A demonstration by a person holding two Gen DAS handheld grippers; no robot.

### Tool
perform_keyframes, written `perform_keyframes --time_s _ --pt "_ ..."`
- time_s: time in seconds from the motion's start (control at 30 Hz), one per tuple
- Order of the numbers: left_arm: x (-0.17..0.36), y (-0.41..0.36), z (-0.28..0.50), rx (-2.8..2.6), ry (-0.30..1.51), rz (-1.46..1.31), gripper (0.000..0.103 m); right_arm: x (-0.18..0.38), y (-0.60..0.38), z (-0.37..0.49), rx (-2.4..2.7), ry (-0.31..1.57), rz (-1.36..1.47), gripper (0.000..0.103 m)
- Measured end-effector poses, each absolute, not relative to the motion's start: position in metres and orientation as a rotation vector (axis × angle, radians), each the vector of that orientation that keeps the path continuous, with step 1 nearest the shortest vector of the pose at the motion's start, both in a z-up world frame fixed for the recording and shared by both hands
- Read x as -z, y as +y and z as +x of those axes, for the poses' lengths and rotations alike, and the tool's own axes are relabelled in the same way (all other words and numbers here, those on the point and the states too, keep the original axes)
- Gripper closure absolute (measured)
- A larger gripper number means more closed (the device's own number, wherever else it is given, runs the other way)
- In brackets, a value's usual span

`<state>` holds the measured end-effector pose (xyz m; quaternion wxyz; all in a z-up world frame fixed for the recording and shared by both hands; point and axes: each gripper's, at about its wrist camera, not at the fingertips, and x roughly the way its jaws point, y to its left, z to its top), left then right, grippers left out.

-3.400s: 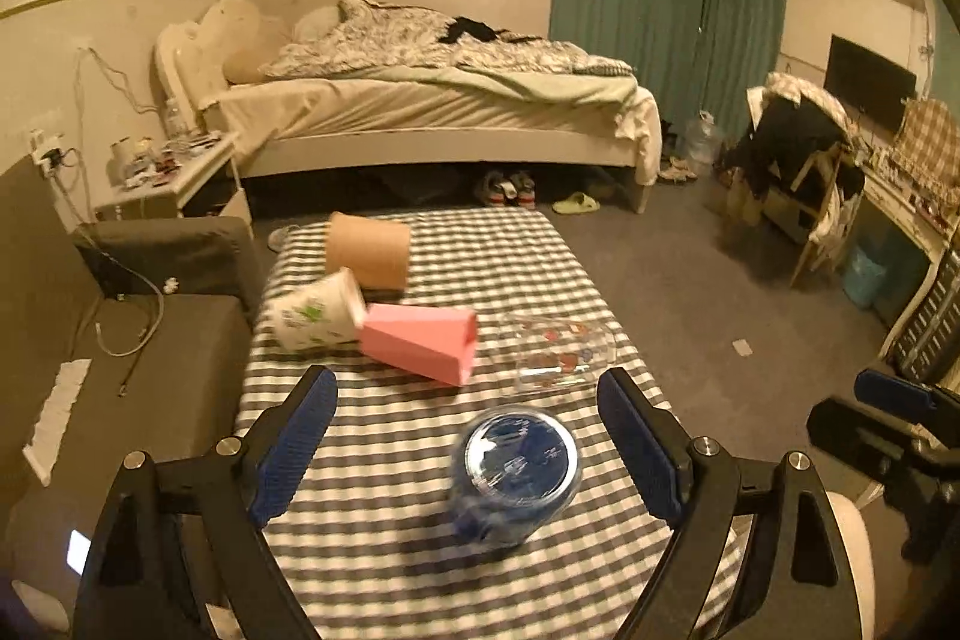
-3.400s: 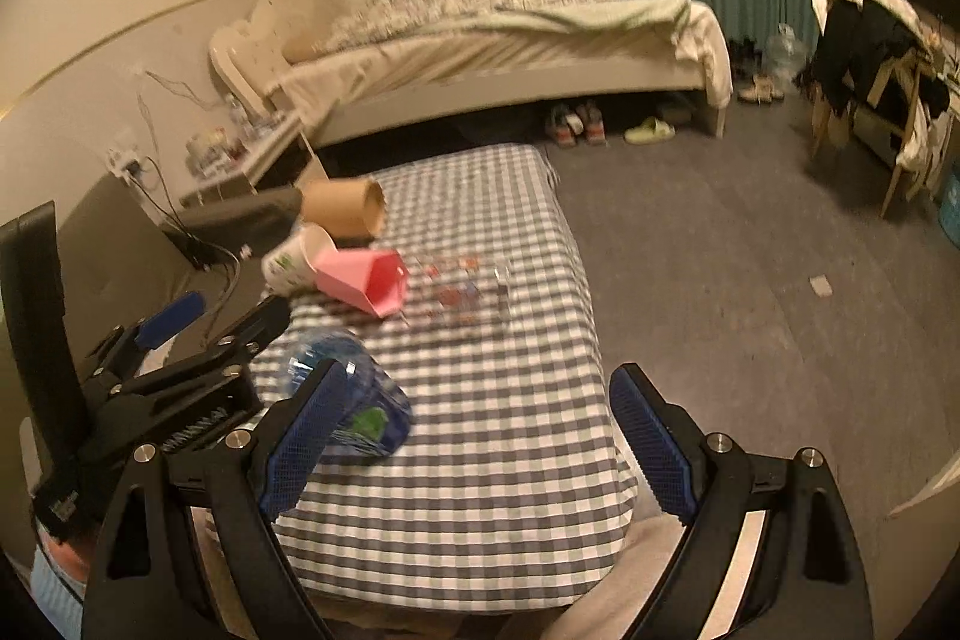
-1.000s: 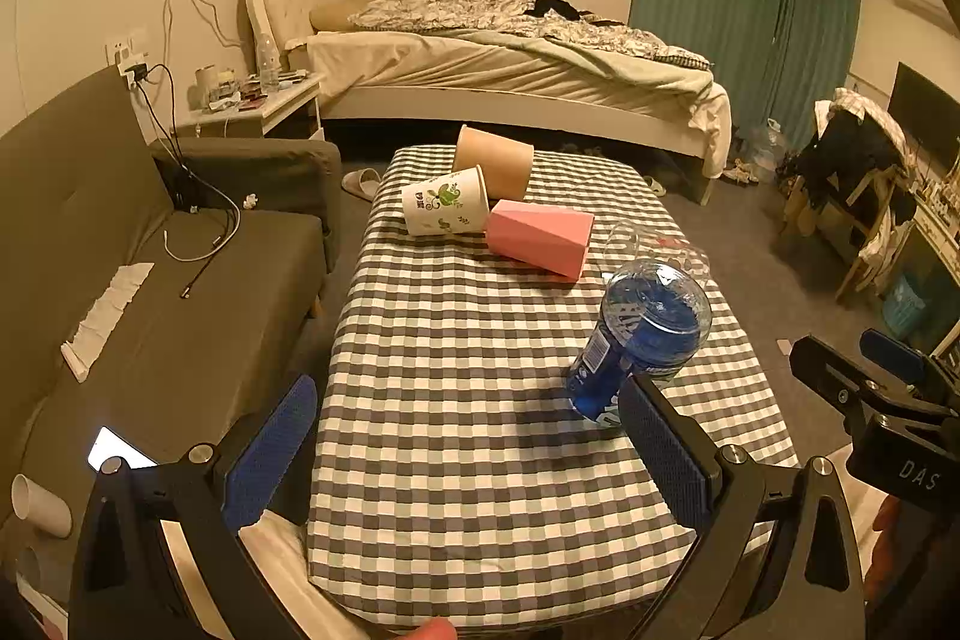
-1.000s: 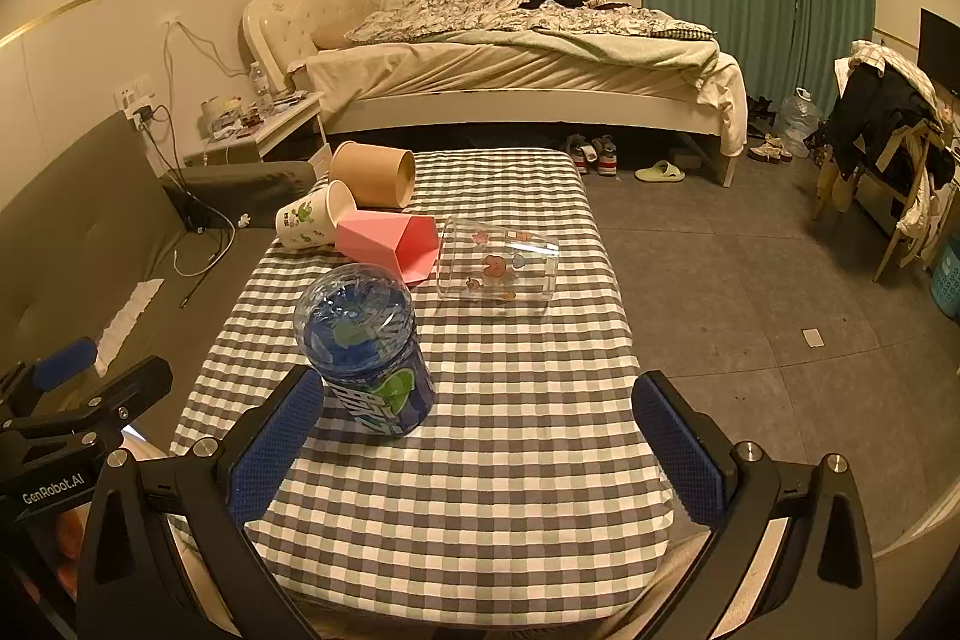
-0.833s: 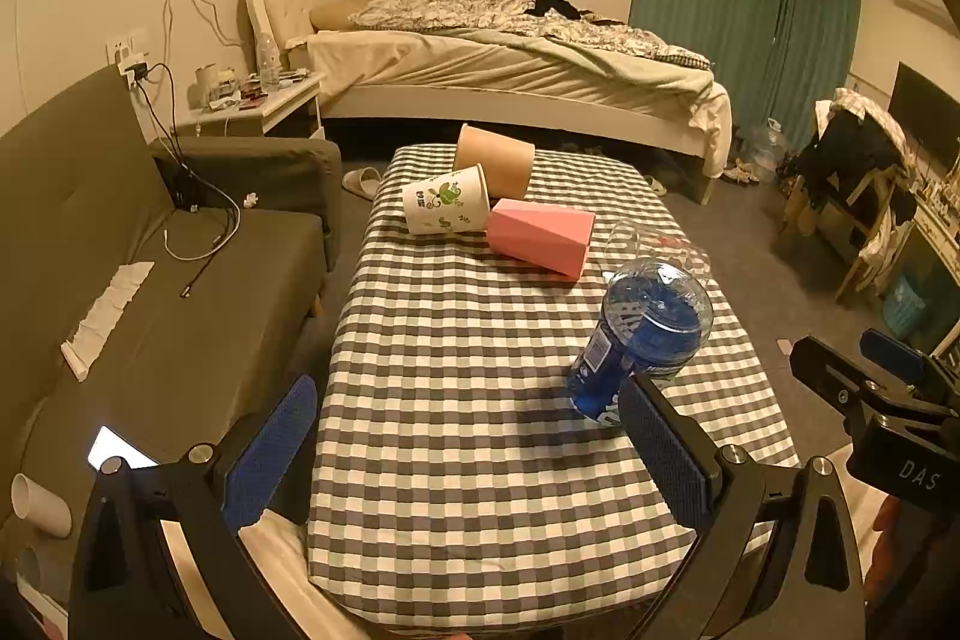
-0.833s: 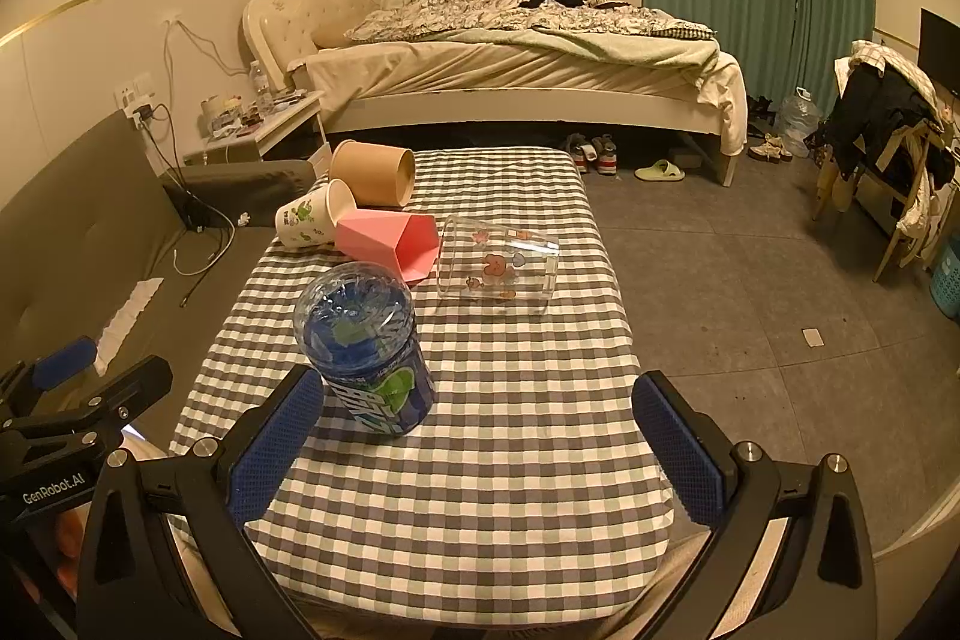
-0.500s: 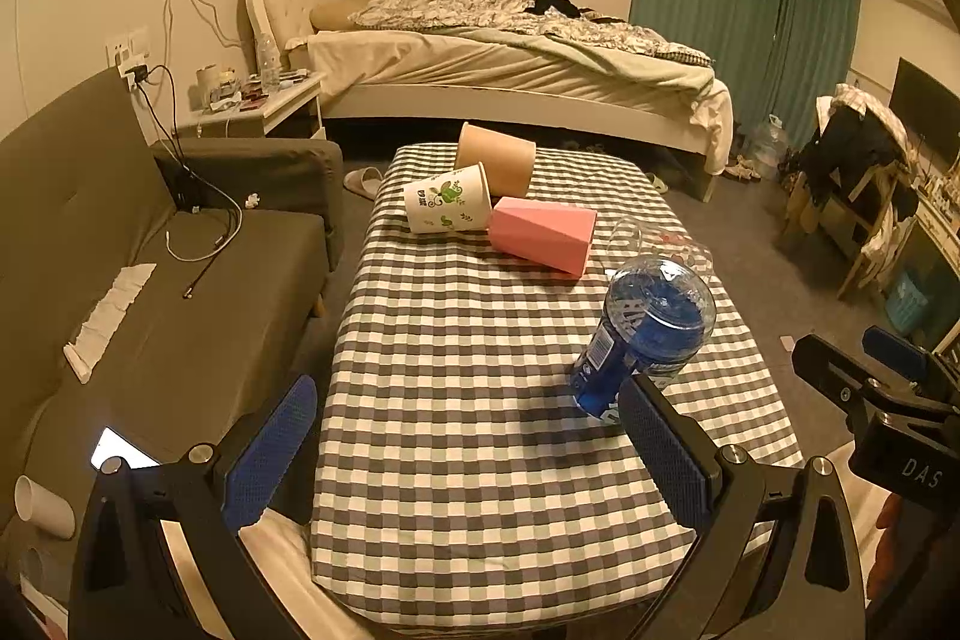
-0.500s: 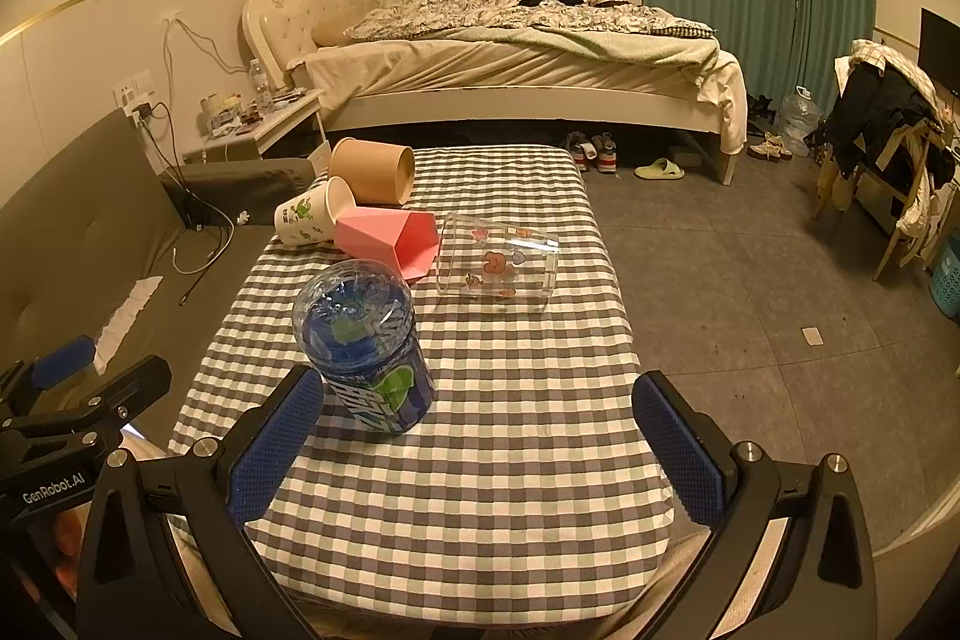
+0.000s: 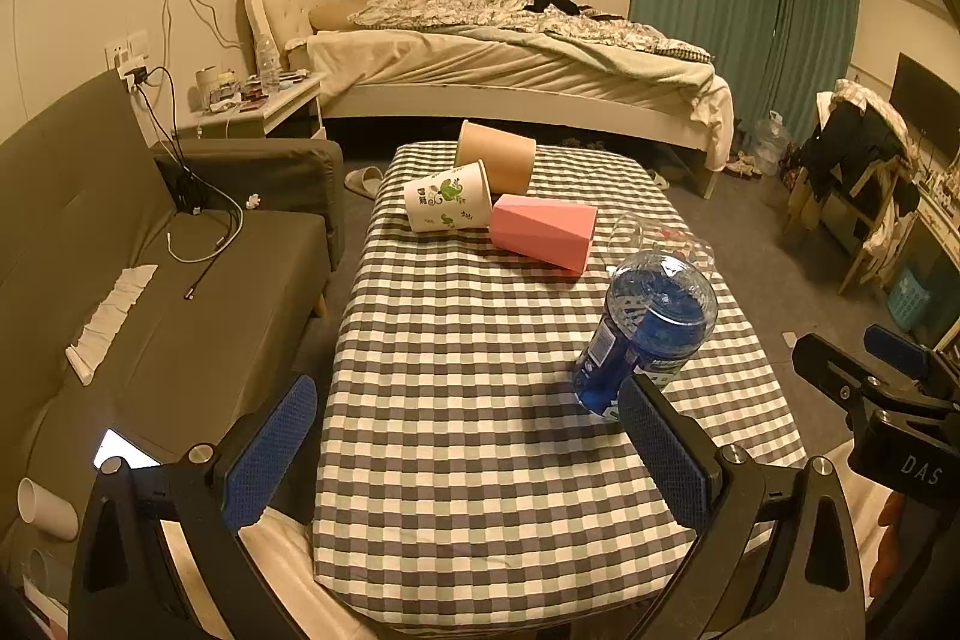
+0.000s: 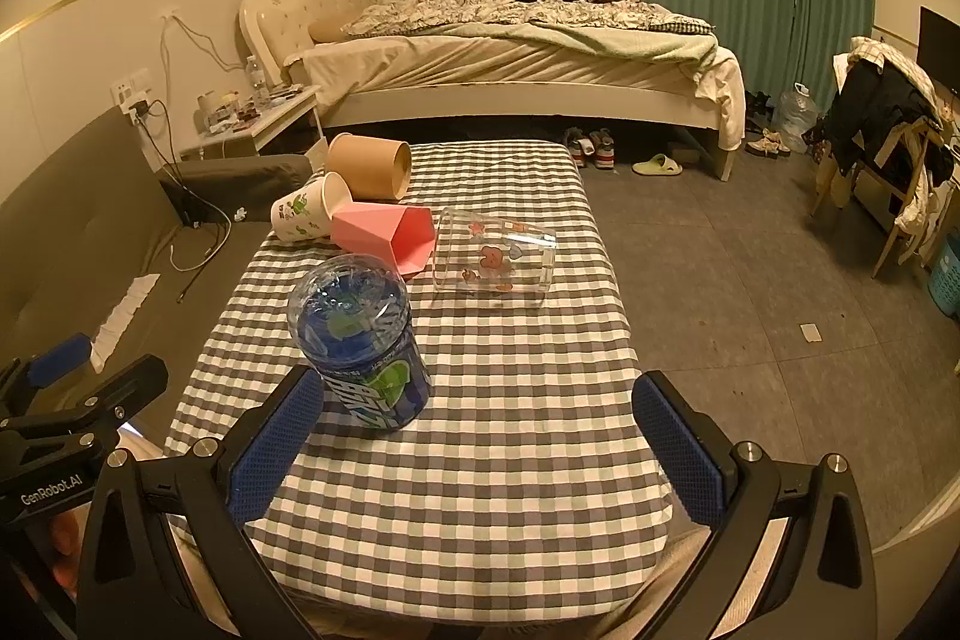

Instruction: Flip cup upside down

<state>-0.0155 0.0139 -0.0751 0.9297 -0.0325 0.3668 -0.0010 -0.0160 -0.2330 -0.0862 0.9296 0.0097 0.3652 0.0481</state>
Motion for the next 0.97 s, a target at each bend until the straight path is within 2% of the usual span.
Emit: perform_keyframes --time_s 0.97 --pt "0.0763 0.0188 -0.0177 0.011 0.756 -0.07 0.0 0.0892 -0.2305 -0.0129 -0.097 0.768 0.016 0.0"
